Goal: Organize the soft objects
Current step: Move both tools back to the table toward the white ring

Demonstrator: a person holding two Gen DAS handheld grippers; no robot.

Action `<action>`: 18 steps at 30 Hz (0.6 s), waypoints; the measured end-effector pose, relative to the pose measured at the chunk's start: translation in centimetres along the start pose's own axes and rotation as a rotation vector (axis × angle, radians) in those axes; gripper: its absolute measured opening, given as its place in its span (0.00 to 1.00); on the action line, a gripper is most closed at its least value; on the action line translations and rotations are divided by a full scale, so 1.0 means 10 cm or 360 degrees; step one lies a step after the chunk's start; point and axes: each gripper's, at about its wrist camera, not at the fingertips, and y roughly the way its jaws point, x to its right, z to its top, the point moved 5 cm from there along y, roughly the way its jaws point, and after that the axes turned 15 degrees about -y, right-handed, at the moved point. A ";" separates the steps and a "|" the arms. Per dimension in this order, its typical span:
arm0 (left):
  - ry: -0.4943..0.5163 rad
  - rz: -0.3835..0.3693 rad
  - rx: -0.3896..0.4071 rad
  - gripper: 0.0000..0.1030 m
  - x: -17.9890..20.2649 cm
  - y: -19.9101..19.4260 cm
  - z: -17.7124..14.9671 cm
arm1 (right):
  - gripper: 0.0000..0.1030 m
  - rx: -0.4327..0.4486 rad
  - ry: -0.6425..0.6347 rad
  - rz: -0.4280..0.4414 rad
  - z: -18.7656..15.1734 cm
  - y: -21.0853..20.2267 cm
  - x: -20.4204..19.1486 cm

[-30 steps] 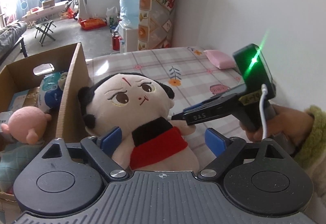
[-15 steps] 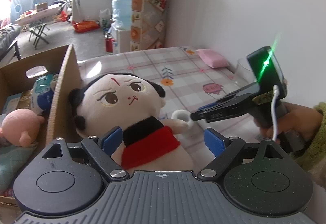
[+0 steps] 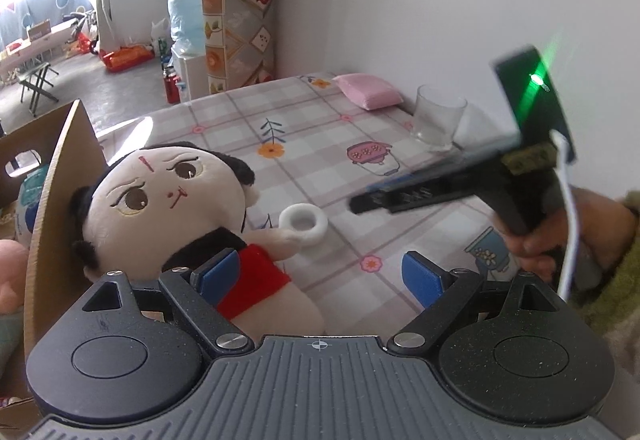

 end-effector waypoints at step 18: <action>0.0095 0.0091 0.0090 0.86 0.03 0.07 -0.01 | 0.28 -0.0130 -0.0243 -0.0035 -0.09 0.25 -0.12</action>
